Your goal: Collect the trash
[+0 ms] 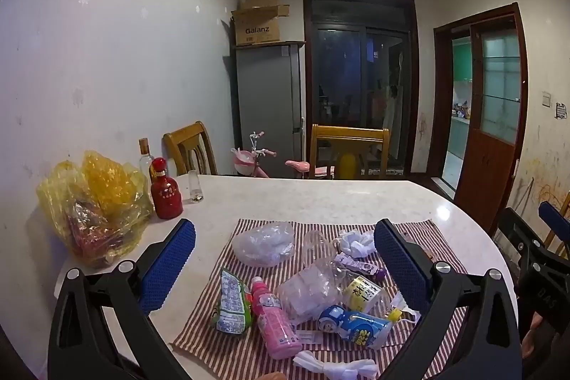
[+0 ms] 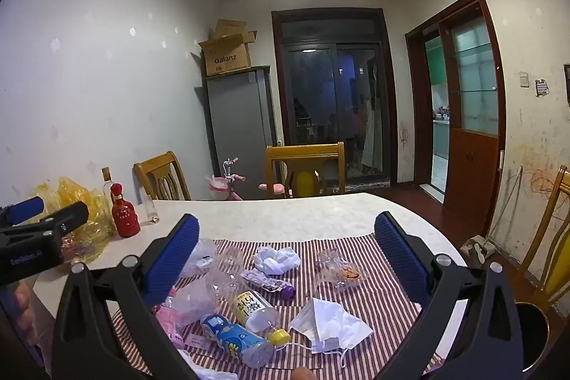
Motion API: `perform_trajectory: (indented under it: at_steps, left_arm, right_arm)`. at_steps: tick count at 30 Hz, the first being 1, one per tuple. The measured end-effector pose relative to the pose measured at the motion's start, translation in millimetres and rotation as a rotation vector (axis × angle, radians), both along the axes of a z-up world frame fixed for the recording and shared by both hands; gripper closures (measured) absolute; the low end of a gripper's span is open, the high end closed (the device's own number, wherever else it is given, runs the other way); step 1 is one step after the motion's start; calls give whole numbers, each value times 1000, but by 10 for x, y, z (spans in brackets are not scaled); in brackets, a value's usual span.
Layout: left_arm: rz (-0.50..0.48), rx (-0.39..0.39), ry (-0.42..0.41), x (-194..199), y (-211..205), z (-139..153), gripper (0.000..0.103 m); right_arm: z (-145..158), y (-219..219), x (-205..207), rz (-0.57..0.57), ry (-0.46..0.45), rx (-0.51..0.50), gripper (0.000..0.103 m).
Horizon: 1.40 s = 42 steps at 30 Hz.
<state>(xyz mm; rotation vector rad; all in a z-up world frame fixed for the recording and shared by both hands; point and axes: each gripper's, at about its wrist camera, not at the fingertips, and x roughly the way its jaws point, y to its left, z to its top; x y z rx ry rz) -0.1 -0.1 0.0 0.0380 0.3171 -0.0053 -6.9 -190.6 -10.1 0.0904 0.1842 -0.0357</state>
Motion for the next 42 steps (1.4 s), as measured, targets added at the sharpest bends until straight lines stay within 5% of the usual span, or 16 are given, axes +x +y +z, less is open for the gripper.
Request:
perform_trajectory:
  at_steps: [42]
  left_arm:
    - [-38,14,-1,54,-38,64,6]
  right_arm:
    - [31,-44,-17,2,-1,10,4]
